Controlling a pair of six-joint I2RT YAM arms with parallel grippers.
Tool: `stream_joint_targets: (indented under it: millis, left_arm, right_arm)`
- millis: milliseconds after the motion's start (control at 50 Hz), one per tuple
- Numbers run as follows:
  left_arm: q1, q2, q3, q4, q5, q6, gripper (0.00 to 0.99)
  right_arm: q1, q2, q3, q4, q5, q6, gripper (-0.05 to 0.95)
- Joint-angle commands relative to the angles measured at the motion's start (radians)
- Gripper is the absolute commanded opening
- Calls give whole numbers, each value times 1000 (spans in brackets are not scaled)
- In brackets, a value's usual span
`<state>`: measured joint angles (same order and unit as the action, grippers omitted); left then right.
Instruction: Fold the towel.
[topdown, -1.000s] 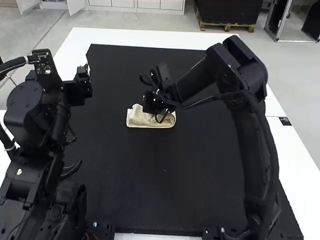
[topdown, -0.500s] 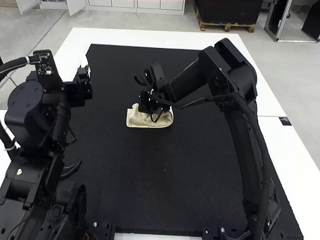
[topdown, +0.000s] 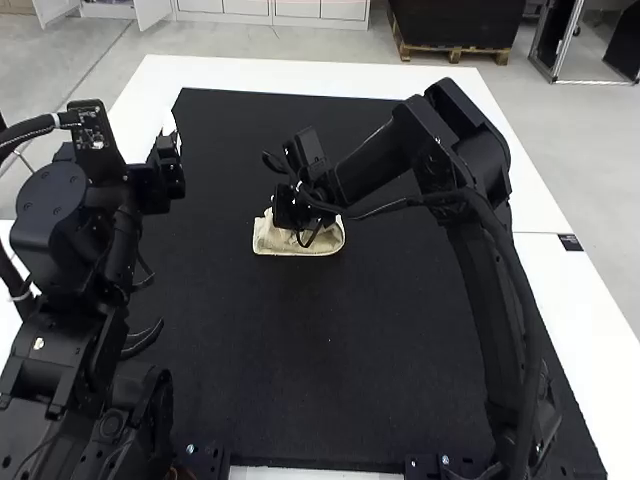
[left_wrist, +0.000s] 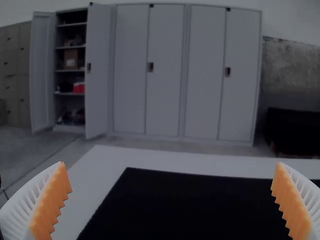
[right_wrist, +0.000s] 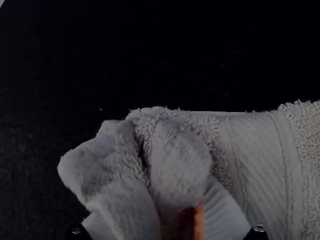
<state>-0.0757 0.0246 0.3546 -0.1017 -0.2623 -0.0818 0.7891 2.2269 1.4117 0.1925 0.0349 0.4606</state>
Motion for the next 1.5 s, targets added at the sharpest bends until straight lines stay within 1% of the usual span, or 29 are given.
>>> stream_joint_targets:
  millis: [0, 40, 240, 320, 460, 700, 760, 880, 1020, 1100, 1120, 1180, 1220, 1260, 1300, 1320, 1360, 1480]
  left_arm:
    - [8, -28, -14, 5, -2, 13, 946]
    - [8, -28, -14, 5, 0, 13, 946]
    - [8, -26, -19, 5, 0, 13, 946]
    - [8, -26, -19, 5, 0, 13, 946]
    - [8, -26, -19, 5, 0, 13, 946]
    - [8, -26, -19, 3, 0, 13, 946]
    - [8, -26, -20, 3, 0, 13, 946]
    - [8, -28, -19, 3, 1, 14, 946]
    - [8, -26, -22, 3, 1, 14, 946]
    - [8, -28, -23, 3, 1, 13, 946]
    - [8, -26, -25, 3, 1, 13, 946]
    - [8, -28, -25, 3, 1, 13, 946]
    - [8, -28, -25, 3, 1, 13, 946]
    - [8, -26, -25, 3, 1, 14, 946]
    - [7, -26, -25, 3, 0, 14, 946]
    - [8, -28, -23, 3, 0, 13, 946]
    - [8, -26, -25, 3, 0, 14, 946]
    - [8, -28, -25, 3, 1, 13, 946]
  right_arm:
    - [16, -9, 46, 2, 7, 1, 451]
    - [16, -9, 49, -1, 7, 3, 510]
    - [18, -27, 79, -13, 7, -2, 511]
    - [18, -30, 96, -25, 7, -2, 597]
    - [25, -33, 138, -76, 7, 0, 608]
    - [25, -59, 170, -90, 7, 4, 611]
    - [21, -75, 173, -111, 7, 0, 611]
    - [-4, -112, 168, -139, 5, -4, 616]
    - [-39, -159, 174, -139, 2, -7, 613]
    - [-57, -182, 181, -143, 0, -13, 538]
    - [-60, -188, 182, -148, 0, -16, 497]
    - [-67, -202, 182, -171, 0, -23, 341]
    - [-71, -213, 178, -196, 2, -31, 192]
    - [-74, -220, 171, -228, 2, -34, 72]
    - [-80, -228, 158, -265, -1, -33, 3]
    - [-85, -233, 145, -278, -4, -34, 0]
    - [-91, -239, 121, -280, -13, -34, 0]
    - [-106, -254, 30, -249, -16, -39, -2]
